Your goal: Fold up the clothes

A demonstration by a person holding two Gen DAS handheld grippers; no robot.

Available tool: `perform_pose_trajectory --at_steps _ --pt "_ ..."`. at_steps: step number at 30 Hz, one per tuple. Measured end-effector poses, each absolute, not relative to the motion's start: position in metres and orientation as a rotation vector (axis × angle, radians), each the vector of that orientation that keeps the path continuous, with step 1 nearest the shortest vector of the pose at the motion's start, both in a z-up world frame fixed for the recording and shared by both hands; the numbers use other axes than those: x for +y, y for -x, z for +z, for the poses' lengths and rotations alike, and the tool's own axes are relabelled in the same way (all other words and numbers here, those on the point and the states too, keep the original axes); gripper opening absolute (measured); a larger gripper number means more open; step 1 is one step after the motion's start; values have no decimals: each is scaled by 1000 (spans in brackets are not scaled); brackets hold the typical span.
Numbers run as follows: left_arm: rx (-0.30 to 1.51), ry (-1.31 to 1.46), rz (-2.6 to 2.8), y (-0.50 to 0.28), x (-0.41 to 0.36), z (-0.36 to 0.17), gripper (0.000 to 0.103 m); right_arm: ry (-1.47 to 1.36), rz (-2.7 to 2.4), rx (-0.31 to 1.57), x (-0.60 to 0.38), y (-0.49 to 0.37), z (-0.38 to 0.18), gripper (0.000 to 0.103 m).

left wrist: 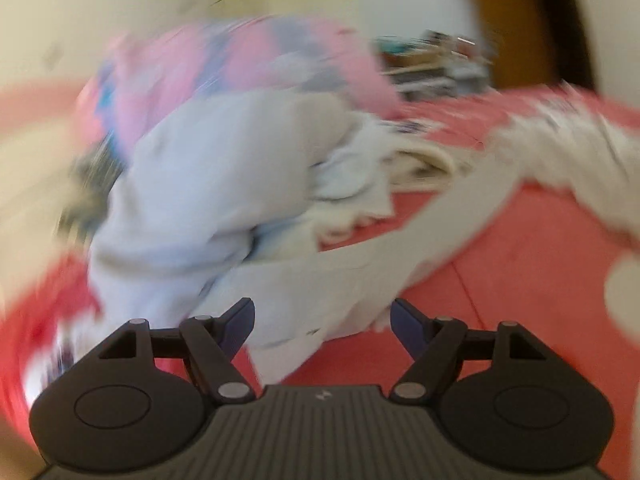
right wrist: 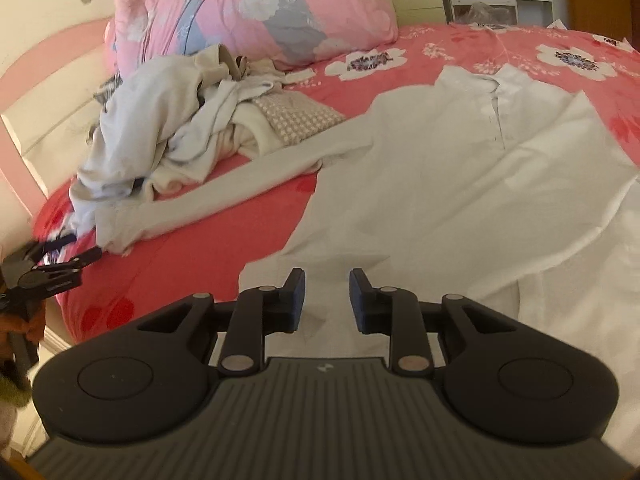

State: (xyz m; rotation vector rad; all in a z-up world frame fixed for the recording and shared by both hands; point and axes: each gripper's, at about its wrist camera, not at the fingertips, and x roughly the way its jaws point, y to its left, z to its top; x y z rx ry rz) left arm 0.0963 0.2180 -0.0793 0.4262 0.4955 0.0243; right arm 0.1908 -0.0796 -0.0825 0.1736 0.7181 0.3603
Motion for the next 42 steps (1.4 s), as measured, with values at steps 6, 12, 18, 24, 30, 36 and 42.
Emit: perform_pose_trajectory --at_steps 6,12,18,24,30,36,42 --pt "616 -604 -65 -134 204 -105 12 -203 368 706 -65 -177 -79 24" --pt "842 -221 -187 -170 237 -68 4 -264 334 703 -70 -167 -84 25" --pt "916 660 -514 -195 305 -19 4 -332 302 691 -89 -160 -91 25" --pt "759 883 -710 -190 285 23 4 -416 298 678 -109 -155 -96 25" --pt "737 1016 -784 -196 230 30 4 -419 349 552 -112 -144 -79 26" --pt "807 1121 -782 -214 175 23 4 -228 504 312 -69 -127 -36 50" --pt "865 1131 -770 -233 126 24 4 -14 541 164 -24 -120 -16 79"
